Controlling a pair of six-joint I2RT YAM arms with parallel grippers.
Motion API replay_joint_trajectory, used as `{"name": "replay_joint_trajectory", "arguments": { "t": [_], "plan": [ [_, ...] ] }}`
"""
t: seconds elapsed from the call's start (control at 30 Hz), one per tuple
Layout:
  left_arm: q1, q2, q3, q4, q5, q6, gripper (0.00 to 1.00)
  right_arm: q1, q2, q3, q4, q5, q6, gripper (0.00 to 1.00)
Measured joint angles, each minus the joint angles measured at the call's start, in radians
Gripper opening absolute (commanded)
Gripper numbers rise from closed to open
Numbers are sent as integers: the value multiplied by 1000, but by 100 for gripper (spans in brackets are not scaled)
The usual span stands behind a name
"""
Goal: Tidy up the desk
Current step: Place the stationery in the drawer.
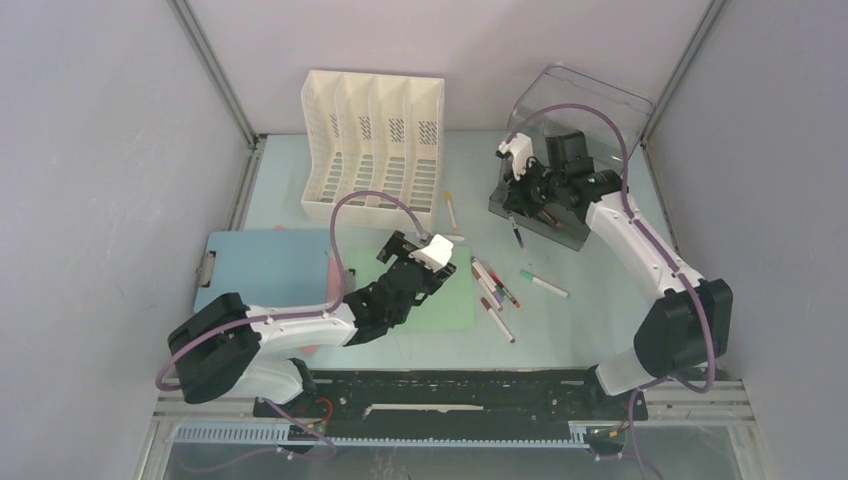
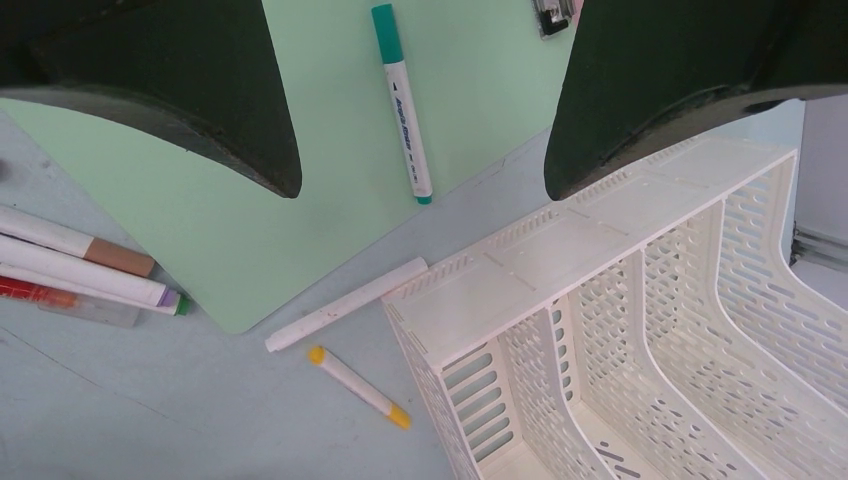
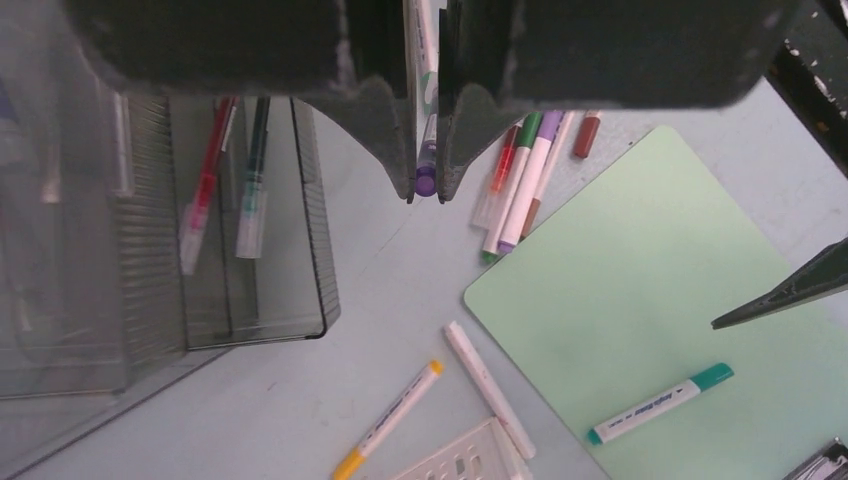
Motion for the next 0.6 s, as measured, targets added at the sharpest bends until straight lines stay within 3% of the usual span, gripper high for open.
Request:
{"name": "replay_joint_trajectory", "arguments": {
  "t": [0.6],
  "plan": [
    [-20,32,22,0,-30,18,100,-109,-235,-163,245,39,51,0]
  ]
}}
